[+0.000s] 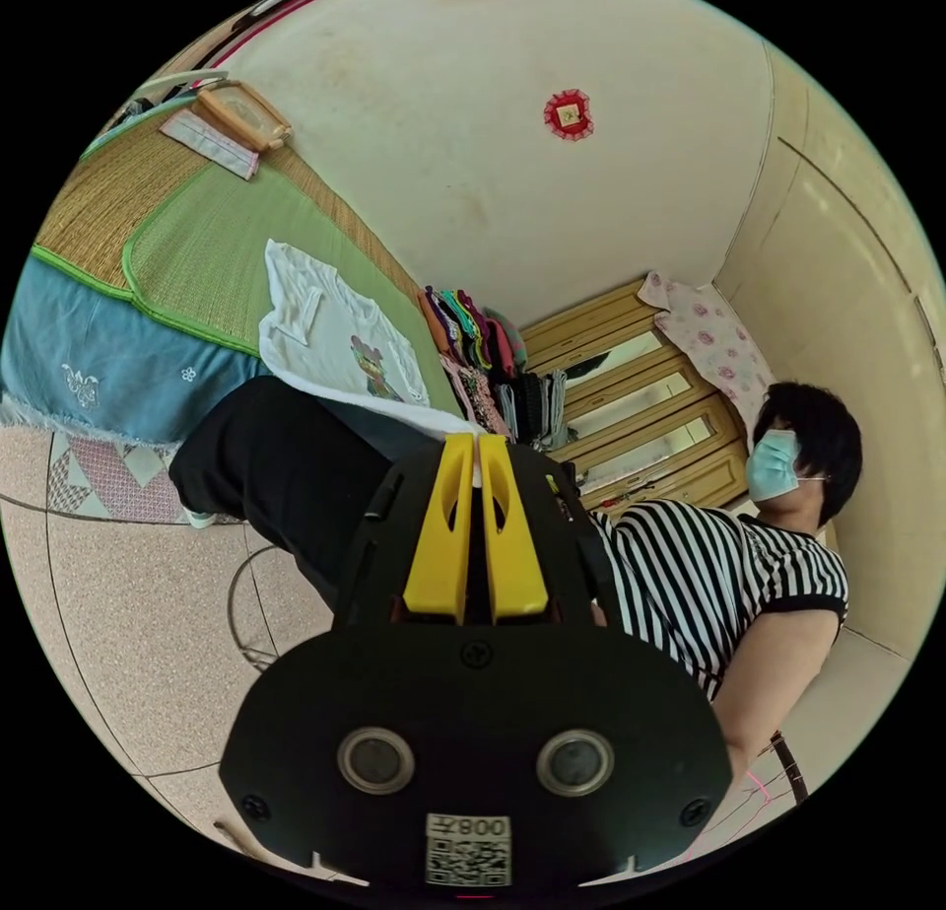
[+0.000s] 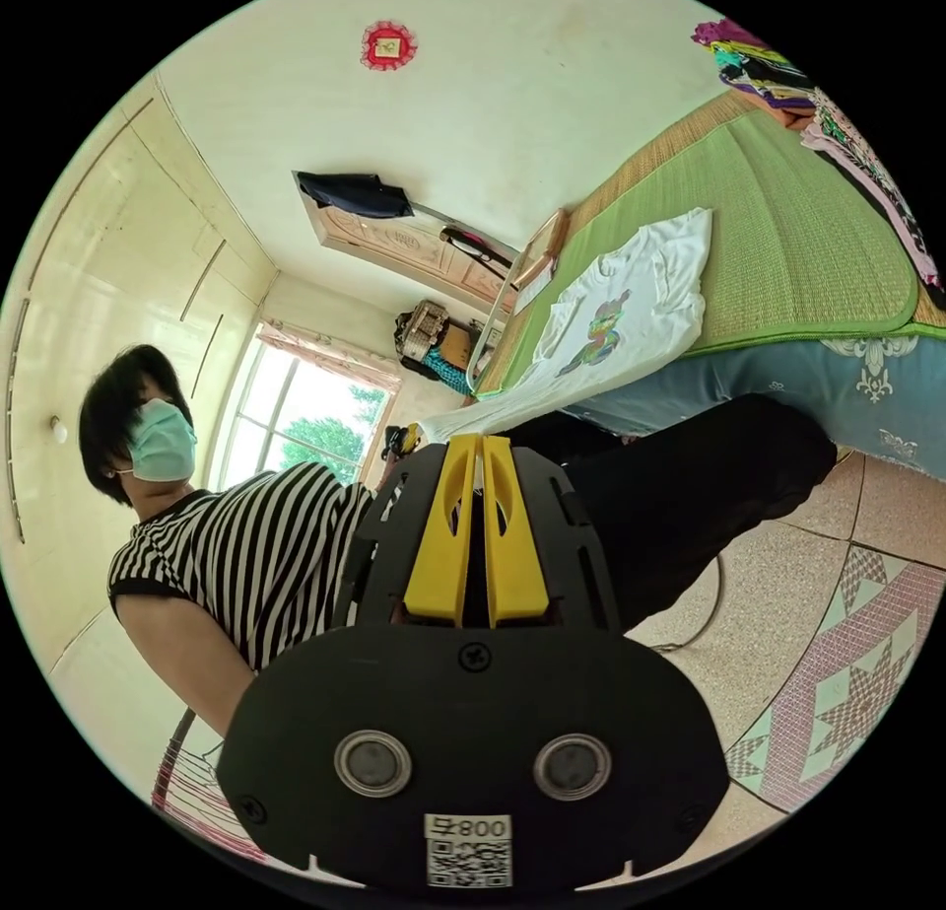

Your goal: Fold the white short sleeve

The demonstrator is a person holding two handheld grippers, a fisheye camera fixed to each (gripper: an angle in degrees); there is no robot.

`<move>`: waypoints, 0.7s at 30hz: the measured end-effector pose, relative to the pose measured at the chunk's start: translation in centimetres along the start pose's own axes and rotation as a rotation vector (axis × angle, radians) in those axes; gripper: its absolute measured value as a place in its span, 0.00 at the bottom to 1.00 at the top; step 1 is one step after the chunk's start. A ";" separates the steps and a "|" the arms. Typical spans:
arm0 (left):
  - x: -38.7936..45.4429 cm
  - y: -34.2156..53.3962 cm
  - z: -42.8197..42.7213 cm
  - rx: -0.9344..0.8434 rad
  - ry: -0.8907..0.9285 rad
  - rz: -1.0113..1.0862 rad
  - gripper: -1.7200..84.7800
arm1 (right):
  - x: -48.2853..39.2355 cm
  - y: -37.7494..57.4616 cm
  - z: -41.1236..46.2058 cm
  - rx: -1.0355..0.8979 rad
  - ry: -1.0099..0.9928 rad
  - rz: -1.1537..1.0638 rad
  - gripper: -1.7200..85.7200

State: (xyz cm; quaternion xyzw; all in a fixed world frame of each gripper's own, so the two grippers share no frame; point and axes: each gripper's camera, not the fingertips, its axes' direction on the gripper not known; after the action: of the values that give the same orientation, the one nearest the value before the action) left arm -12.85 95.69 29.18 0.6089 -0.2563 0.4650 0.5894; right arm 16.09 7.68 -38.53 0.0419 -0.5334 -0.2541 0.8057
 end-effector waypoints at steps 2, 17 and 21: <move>-0.1 -0.2 0.0 0.003 0.004 -0.001 0.03 | 0.2 0.3 -0.2 0.003 0.000 0.002 0.03; -3.1 -9.6 3.7 0.006 0.054 -0.017 0.03 | 3.6 -4.8 -0.3 0.085 0.001 0.032 0.03; -4.1 -14.6 5.6 -0.003 0.055 -0.003 0.03 | 4.9 -9.9 -0.1 0.090 0.037 0.042 0.03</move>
State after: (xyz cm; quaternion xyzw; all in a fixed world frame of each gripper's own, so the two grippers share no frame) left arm -0.57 91.90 19.31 0.5954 -0.2398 0.4803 0.5978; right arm 14.06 -3.16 -37.84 0.0716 -0.5298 -0.2122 0.8180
